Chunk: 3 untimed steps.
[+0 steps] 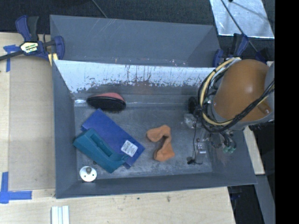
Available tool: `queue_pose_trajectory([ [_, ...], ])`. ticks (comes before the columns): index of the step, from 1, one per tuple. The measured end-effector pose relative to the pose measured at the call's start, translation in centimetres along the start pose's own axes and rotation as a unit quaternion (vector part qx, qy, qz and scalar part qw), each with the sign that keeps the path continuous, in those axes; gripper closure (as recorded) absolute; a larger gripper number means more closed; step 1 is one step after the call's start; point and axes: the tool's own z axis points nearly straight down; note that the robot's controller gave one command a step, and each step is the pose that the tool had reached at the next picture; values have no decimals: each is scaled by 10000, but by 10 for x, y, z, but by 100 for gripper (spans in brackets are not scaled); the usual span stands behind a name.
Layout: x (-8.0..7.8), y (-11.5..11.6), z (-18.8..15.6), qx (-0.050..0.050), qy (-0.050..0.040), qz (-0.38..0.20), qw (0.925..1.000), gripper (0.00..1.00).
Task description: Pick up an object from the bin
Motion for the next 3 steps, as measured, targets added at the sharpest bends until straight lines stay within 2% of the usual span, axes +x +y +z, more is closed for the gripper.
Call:
queue_pose_trajectory([
  [1, -2, 0, -4, 3, -43, -8, 10000, 0],
  [2, -11, 22, 52, 2, -74, 296, 9995, 0],
  [3, -42, 75, 83, 3, -31, 264, 9996, 0],
])
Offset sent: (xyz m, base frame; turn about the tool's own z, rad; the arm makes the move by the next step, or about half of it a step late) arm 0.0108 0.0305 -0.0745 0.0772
